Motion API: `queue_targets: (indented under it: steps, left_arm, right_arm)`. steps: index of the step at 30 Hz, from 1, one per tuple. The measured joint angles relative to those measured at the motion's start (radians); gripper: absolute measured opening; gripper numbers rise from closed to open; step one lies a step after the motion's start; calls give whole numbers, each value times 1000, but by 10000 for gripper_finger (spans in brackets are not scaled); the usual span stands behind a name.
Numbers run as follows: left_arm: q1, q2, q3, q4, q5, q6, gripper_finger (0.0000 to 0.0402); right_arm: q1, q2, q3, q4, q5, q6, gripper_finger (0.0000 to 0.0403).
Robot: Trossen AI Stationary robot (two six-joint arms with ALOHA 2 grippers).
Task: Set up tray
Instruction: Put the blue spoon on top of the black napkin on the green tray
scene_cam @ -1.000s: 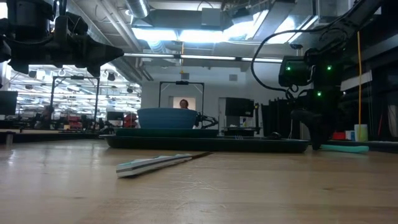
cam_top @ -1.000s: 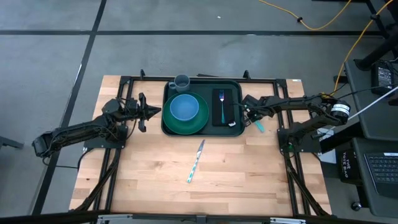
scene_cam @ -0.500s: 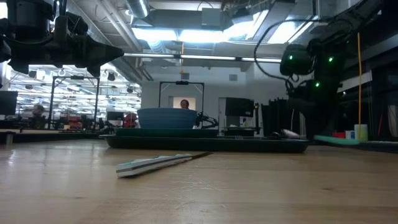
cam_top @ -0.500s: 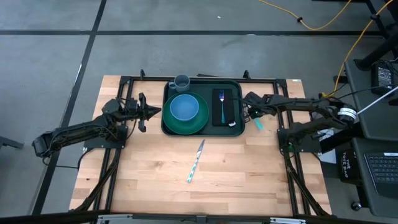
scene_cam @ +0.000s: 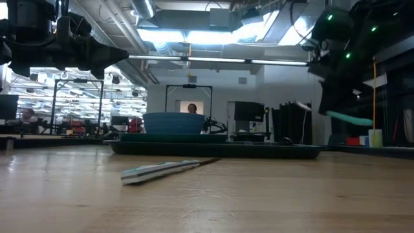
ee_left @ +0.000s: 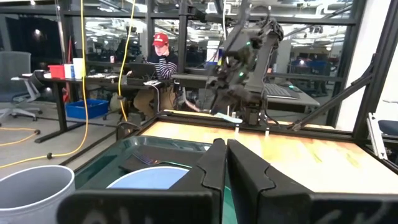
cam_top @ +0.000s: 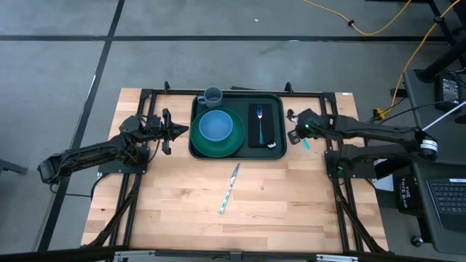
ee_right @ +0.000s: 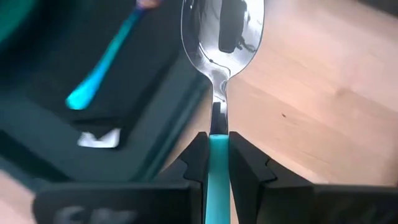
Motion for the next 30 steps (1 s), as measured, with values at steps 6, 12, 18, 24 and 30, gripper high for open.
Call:
queue_targets:
  steps: [6, 12, 18, 24, 30]
  left_arm:
    - [0, 0, 0, 0, 0, 0, 12]
    - [0, 0, 0, 0, 0, 0, 12]
    - [0, 0, 0, 0, 0, -2, 10]
    - [0, 0, 0, -4, 0, -48, 9]
    - [0, 0, 0, -2, 0, -52, 13]
  right_arm:
    - [192, -38, 0, 0, 129, 105, 45]
    - [432, -32, 0, 2, 306, 256, 45]
    - [620, 16, 1, 67, 428, 318, 45]
    - [685, 86, 1, 164, 457, 313, 45]
    - [691, 141, 1, 229, 452, 276, 45]
